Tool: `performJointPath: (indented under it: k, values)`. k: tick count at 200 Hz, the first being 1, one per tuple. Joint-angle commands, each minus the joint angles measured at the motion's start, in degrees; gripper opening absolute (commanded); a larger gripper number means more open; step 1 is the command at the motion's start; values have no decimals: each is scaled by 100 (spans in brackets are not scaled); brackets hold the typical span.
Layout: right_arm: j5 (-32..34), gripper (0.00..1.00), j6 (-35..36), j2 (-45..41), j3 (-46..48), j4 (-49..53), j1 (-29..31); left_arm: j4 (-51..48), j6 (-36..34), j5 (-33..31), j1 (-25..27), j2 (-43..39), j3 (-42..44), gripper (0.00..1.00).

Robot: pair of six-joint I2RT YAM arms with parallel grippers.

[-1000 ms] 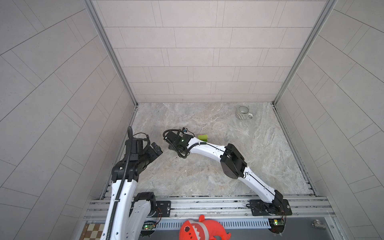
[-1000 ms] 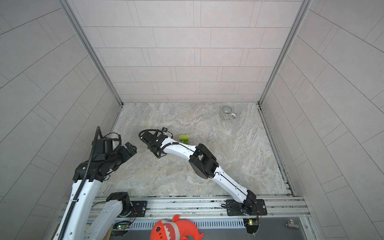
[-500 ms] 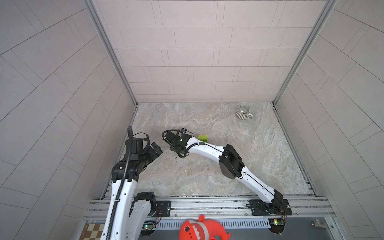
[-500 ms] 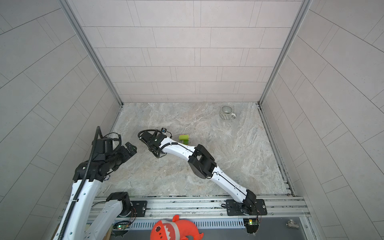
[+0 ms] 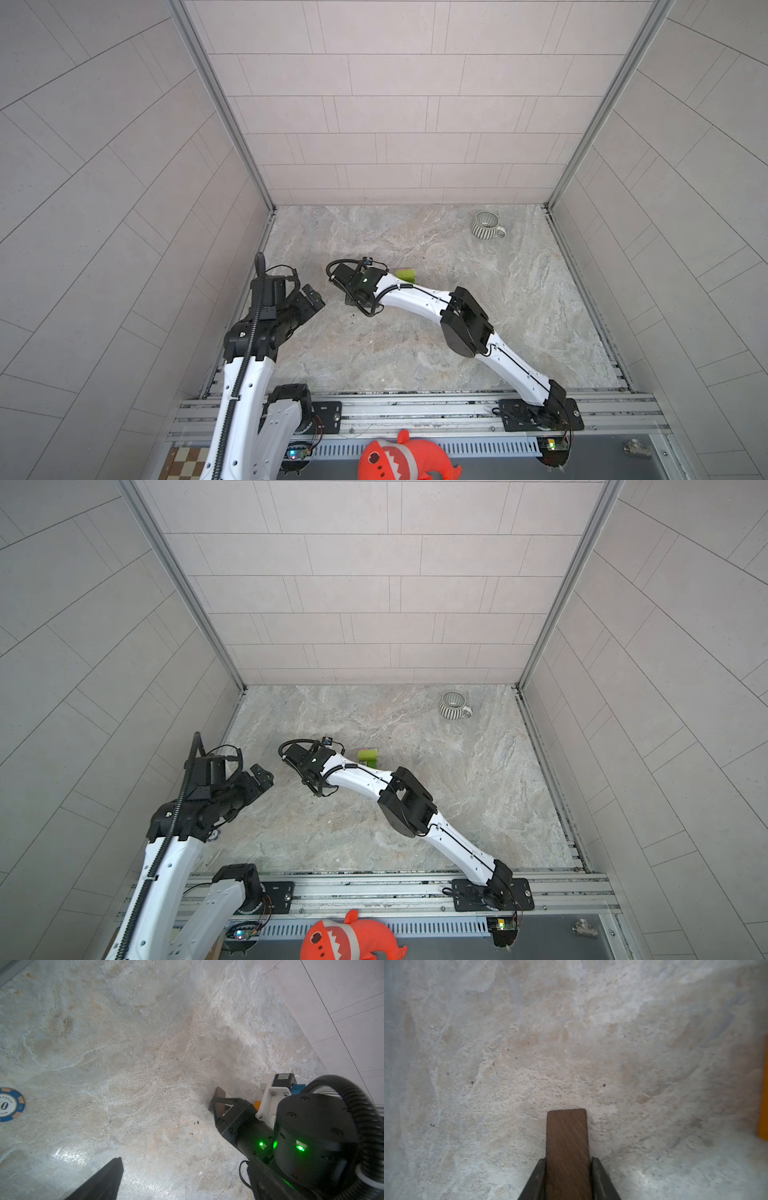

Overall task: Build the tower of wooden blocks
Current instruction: 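Close right gripper on the dark brown plank and lift it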

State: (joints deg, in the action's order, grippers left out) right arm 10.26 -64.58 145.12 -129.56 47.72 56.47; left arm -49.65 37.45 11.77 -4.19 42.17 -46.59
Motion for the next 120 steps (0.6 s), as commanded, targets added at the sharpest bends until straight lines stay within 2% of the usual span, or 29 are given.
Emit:
performJointPath:
  k: [1, 69, 120]
  values:
    - [163, 19, 319, -321, 308, 563, -81, -64, -62, -39, -58, 34, -2, 100]
    - [-204, 12, 1487, -1001, 289, 726, -238, -11, -85, 23, -104, 116, 17, 100]
    - [-448, 12, 2411, -1424, -303, 1513, -261, 292, -257, 443, -103, 0, 117, 100]
